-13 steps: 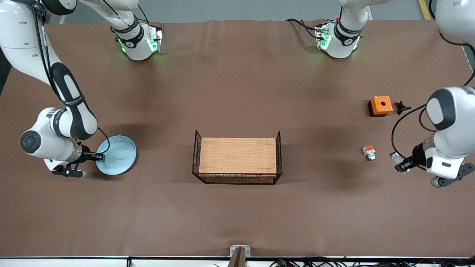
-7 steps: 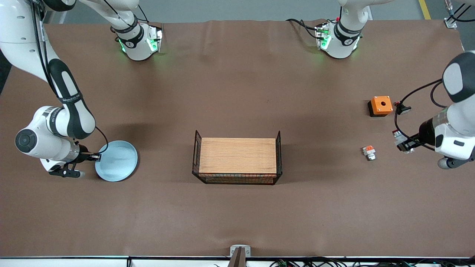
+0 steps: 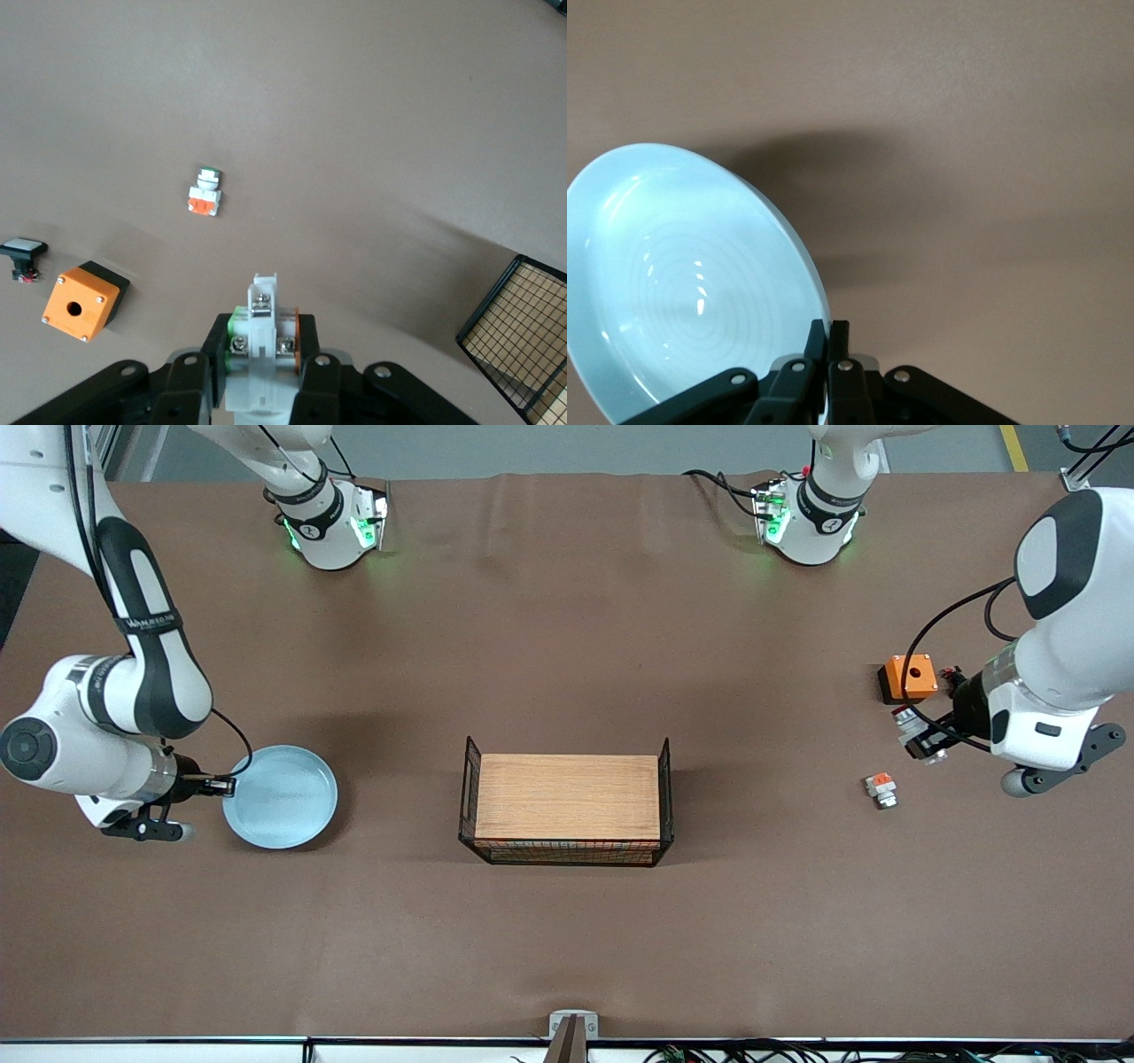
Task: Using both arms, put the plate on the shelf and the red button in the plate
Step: 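Lift the plate with the right gripper while the left gripper lifts the button, then lower the blue plate onto the wooden box and open the right gripper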
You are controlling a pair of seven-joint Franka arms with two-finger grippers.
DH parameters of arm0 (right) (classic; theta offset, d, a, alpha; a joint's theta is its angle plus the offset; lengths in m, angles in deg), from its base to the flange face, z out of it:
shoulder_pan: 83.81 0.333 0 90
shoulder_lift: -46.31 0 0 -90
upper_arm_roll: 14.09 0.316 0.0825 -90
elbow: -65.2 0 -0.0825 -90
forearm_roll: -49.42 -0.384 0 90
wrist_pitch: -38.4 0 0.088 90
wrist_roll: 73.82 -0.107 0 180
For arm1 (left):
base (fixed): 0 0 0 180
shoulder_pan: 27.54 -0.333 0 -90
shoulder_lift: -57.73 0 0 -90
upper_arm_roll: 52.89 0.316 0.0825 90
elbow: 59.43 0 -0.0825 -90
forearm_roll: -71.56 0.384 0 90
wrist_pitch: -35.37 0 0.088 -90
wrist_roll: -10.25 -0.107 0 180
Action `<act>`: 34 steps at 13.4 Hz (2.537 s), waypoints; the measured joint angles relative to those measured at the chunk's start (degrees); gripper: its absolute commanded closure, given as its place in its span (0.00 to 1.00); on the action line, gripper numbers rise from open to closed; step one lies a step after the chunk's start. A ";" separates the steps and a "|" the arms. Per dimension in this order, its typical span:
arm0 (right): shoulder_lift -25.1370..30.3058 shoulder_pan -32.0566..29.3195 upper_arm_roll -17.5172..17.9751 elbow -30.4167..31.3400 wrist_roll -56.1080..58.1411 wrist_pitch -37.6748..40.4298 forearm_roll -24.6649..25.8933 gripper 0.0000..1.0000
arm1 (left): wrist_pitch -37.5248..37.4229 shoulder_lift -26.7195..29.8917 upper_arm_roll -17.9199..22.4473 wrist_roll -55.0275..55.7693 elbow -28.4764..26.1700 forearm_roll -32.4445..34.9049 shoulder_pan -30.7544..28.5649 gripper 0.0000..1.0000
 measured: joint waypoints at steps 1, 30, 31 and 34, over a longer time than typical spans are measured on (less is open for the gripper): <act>1.87 1.23 0.09 -1.29 -1.72 4.58 -0.01 0.98 | -0.02 -0.01 -0.39 0.61 -0.10 0.00 0.00 1.00; -1.52 46.65 -0.40 -19.34 -113.43 2.94 -12.38 0.99 | -4.13 0.09 -7.00 1.83 -0.01 0.00 0.50 1.00; -2.10 46.62 -0.55 -19.36 -113.43 2.59 -12.32 0.99 | -4.13 0.09 -7.01 1.83 0.02 0.00 0.50 1.00; -3.96 46.61 -0.75 -19.38 -113.40 0.60 -11.43 0.98 | -4.13 0.10 -7.01 1.83 0.28 0.00 0.47 0.99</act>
